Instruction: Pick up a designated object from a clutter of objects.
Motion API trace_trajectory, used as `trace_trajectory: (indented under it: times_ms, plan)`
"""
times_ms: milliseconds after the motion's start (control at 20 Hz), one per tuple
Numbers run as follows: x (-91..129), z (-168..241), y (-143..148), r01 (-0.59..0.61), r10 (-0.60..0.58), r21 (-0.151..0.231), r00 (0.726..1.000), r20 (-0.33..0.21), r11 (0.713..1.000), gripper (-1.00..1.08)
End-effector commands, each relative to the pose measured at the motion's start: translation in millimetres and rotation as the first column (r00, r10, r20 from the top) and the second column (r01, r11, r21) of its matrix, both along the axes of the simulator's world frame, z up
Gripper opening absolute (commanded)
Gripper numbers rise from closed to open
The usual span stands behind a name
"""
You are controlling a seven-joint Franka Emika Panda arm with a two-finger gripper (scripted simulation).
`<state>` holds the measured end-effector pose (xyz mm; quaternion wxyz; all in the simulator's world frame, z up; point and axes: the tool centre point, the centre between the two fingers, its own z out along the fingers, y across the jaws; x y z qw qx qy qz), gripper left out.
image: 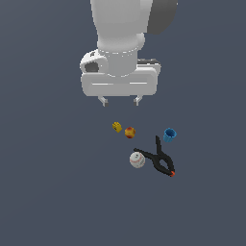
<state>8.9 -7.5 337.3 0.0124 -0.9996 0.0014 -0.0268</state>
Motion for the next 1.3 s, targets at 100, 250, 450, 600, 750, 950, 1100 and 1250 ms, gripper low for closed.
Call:
trace_trajectory:
  times_ms: [100, 250, 450, 600, 750, 950, 1100, 1250]
  plan:
    - [1, 2, -1, 0.001, -0.001, 0.002, 1.000, 0.004, 1.000, 1.00]
    - [0, -3, -2, -0.009, 0.009, 0.001, 1.000, 0.004, 1.000, 1.00]
    - [-1, -15, -3, -0.038, 0.038, -0.002, 0.999, 0.002, 0.999, 1.00]
    - [-4, -30, -5, -0.073, 0.073, -0.005, 0.997, 0.000, 0.997, 1.00]
    - [-8, -49, -7, -0.117, 0.117, -0.009, 0.993, -0.003, 0.993, 1.00]
    - [-17, -81, -11, -0.193, 0.193, -0.016, 0.981, -0.008, 0.981, 1.00]
    - [-26, -109, -14, -0.262, 0.261, -0.020, 0.965, -0.014, 0.965, 1.00]
    - [-39, -136, -17, -0.331, 0.330, -0.024, 0.944, -0.020, 0.943, 1.00]
